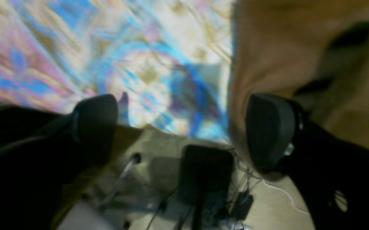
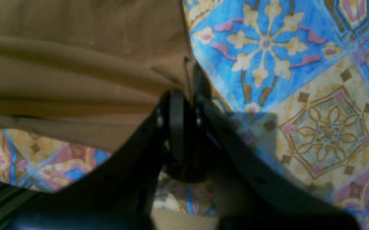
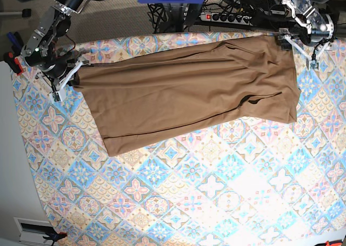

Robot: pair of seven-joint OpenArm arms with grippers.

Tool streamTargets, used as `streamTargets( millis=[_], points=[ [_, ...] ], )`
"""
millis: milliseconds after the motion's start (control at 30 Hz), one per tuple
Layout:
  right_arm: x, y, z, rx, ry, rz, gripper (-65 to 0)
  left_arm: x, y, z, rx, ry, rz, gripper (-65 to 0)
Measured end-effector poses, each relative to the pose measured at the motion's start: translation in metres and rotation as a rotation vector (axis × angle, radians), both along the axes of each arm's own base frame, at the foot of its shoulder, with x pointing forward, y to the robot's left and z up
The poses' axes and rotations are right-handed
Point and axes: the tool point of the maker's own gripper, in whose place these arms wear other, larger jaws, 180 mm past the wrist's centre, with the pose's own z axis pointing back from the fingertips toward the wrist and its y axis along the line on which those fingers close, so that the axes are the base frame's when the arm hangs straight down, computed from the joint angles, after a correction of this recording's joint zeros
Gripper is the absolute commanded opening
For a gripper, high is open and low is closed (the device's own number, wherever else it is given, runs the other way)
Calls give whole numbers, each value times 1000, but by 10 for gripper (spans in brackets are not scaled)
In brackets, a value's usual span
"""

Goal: Layout the t-shirt on the table in an organized manner, then fold the t-shirt properly
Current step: 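Release and reposition the left gripper on the shirt's corner, then regrasp the shirt corner with the right gripper and pull outward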

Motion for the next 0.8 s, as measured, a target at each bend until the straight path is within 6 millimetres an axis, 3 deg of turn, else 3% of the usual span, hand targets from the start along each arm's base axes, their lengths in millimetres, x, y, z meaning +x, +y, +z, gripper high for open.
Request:
streamTargets(
  millis=[200,400,533,600,800],
  points=[
    [1,-1,1,-3,-1,-3,-650,30,7,29,-30,-175,-6,-52],
    [0,-1,0,-4,2,-2,-650,38,6,31,-36,-190,-3,-52],
    [0,-1,1,-5,1,-2,-650,57,5,40,-37,-250,-10,-63],
    [0,-2,5,-17,-8,2,-650,66,0,41,-41,-256,-34,-78],
    [8,-3,21,-51,-55,13,-650,66,-3,34,-10,-193,-56,-118]
  ],
)
